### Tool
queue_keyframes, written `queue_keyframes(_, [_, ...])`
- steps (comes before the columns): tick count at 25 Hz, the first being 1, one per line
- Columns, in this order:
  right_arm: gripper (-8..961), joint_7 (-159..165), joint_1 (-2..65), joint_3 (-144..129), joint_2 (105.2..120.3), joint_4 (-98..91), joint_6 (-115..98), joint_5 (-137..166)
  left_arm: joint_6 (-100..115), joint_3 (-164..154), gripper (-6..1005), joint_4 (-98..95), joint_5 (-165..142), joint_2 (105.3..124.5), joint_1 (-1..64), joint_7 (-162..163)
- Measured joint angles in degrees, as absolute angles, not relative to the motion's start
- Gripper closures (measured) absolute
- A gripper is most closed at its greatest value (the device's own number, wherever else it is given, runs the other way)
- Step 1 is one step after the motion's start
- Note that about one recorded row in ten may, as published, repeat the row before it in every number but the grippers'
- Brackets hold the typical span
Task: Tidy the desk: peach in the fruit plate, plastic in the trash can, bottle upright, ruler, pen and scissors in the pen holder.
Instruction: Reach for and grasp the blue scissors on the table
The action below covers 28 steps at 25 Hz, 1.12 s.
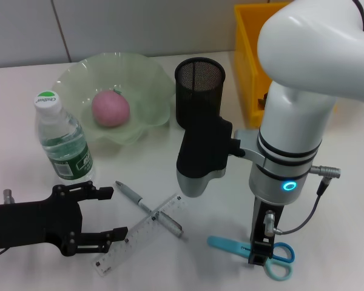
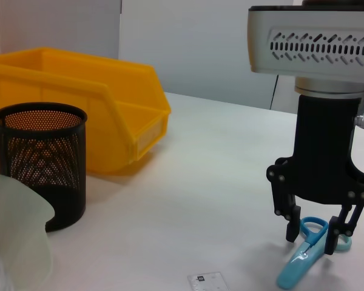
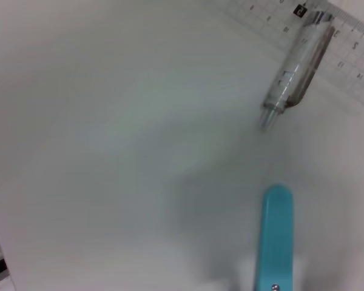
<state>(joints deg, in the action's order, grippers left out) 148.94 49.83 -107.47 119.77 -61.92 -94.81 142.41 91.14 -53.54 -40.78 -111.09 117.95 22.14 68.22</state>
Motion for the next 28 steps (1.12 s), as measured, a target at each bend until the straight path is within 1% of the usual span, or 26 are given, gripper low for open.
queue_keyframes(28, [526, 149.06, 48.93, -108.54, 119.88, -61.71, -93.05, 142.32, 91.14, -53.56, 163, -40.78, -111.09, 117.85, 22.33, 67.78])
